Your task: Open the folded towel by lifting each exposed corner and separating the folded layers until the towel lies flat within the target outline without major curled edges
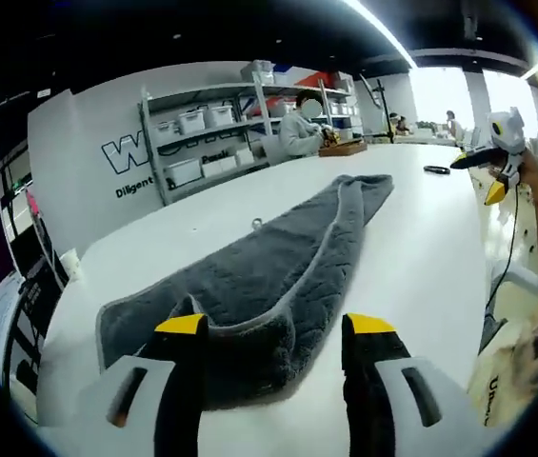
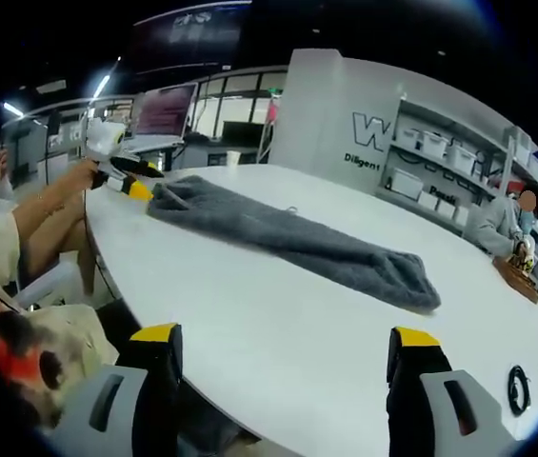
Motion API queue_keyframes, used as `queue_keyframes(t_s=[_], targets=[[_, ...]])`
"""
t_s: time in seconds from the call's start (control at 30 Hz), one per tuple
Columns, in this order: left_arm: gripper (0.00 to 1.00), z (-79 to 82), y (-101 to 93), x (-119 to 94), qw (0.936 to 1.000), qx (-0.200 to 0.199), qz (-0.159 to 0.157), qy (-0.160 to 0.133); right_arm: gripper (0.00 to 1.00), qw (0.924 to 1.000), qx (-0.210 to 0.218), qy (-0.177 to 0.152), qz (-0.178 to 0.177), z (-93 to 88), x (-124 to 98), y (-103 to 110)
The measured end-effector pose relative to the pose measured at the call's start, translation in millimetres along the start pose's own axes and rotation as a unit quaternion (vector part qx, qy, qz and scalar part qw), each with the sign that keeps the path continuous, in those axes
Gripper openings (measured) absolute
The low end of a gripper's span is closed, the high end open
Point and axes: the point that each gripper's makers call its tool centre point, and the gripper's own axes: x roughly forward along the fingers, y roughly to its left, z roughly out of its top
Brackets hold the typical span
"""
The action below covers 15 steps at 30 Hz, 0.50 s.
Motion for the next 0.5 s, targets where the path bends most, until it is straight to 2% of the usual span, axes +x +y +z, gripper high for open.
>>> queue_keyframes(t_s=[0.2,0.27,0.4,0.5], targets=[[0.53,5.7,-2.1,13.4,0.9985,0.046,-0.016,0.027,0.88,1.0,-0.006,0.003,0.005,-0.1,0.7,2.6],[0.49,7.9,-2.5,21.1,0.9978,0.052,-0.02,0.035,0.88,1.0,-0.007,0.003,0.006,0.4,0.4,2.6],[0.33,4.6,-0.8,27.1,0.9962,0.071,-0.01,0.05,0.88,1.0,-0.006,0.003,0.005,-0.5,-0.4,1.2],[0.31,-4.6,-5.4,29.4,0.9939,0.083,-0.013,0.072,0.88,1.0,-0.004,0.001,0.003,-0.6,-1.7,-0.8]])
